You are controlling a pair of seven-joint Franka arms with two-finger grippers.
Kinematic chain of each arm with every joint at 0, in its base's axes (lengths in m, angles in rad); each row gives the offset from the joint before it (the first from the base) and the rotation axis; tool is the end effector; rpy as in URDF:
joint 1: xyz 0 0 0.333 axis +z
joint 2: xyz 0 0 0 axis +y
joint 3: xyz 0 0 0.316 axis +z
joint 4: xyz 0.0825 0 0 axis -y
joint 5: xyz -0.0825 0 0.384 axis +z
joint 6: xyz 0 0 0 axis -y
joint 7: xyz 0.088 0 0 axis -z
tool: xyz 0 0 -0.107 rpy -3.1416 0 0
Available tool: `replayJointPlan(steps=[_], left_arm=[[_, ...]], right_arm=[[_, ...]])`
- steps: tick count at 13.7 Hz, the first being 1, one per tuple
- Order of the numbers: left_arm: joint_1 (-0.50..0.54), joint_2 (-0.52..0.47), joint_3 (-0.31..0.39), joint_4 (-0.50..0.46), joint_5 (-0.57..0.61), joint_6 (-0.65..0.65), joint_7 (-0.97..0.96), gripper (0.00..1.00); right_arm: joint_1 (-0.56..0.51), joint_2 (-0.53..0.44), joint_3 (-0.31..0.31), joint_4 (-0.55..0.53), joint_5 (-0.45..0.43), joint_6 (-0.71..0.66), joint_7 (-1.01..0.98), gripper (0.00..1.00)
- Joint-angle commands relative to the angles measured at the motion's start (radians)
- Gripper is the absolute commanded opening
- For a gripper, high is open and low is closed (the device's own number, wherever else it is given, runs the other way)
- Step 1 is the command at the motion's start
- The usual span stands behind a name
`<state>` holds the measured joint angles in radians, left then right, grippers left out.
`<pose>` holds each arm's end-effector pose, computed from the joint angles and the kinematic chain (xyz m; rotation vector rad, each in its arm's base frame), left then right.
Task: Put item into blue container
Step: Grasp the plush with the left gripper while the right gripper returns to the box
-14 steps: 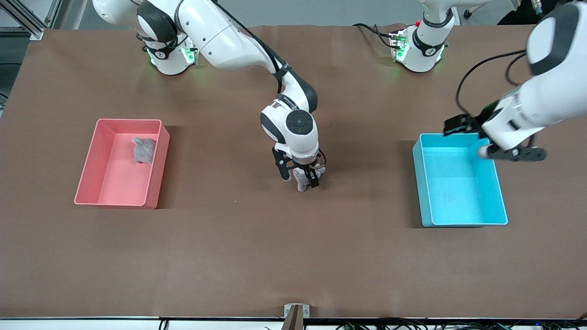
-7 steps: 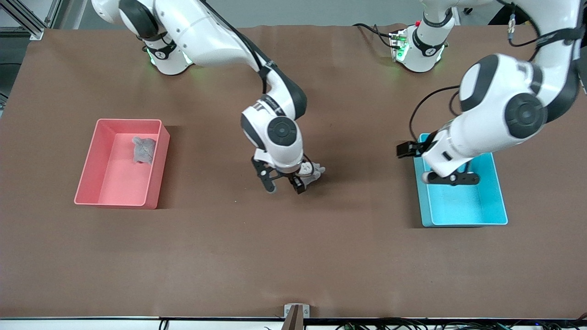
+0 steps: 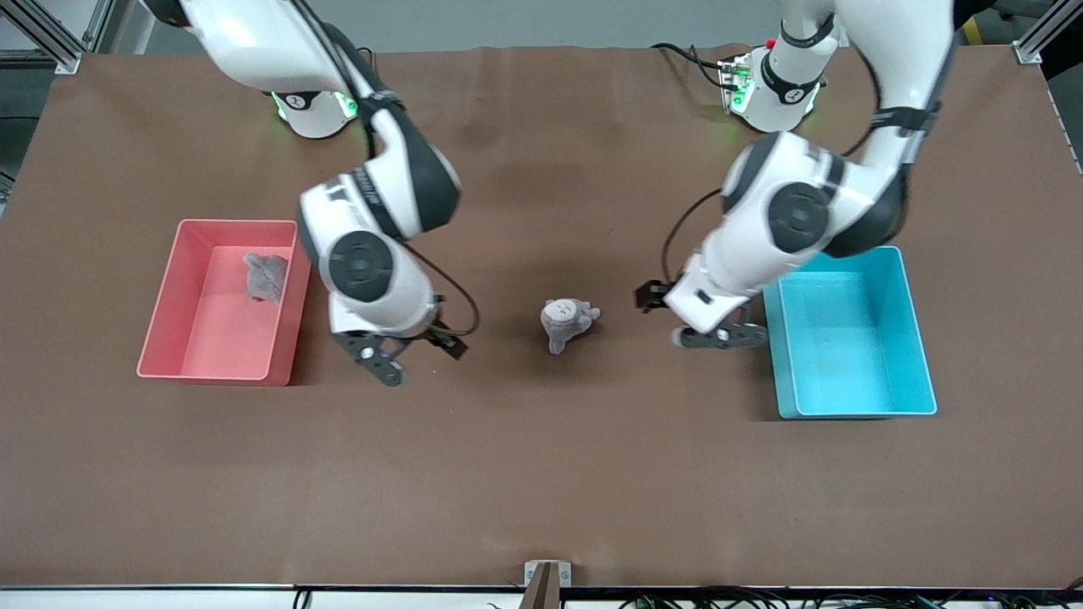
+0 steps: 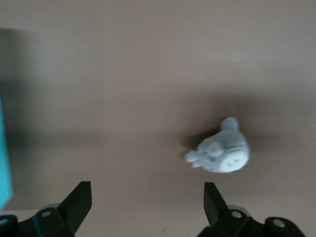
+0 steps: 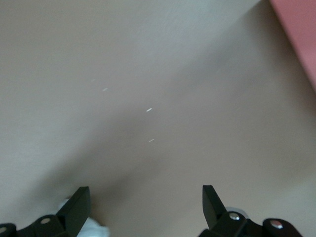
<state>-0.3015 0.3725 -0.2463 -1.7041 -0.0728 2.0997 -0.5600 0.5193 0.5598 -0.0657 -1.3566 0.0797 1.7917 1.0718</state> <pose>0.5676 -0.3324 0.3855 2.9923 0.0984 -0.0778 0.6231 0.3213 0.3880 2.9279 -0.9583 -0.1815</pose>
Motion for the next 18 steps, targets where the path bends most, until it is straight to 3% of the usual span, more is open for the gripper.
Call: replayJointPlan(steps=[1,5,8,13,18], left_arm=[[-0.097,0.049,0.004,-0.003,0.092,0.098,-0.167,1.00],[-0.197,0.169,0.005,0.004,0.198,0.224,-0.345,1.00],[-0.228,0.244,0.007,0.006,0.231,0.322,-0.417,1.00],[-0.255,0.335,0.022,0.078,0.284,0.335,-0.448,1.00],[-0.257,0.356,0.022,0.083,0.288,0.375,-0.463,1.00]], right_arm=[[-0.083,-0.196,0.014,-0.263,0.008,0.028,-0.210,1.00],[-0.283,-0.359,0.014,-0.496,0.008,0.075,-0.603,1.00],[-0.422,-0.441,0.014,-0.698,0.008,0.216,-0.845,1.00],[-0.594,-0.434,0.015,-0.875,0.018,0.428,-1.116,1.00],[-0.644,-0.388,0.014,-0.927,0.132,0.436,-1.240,1.00]])
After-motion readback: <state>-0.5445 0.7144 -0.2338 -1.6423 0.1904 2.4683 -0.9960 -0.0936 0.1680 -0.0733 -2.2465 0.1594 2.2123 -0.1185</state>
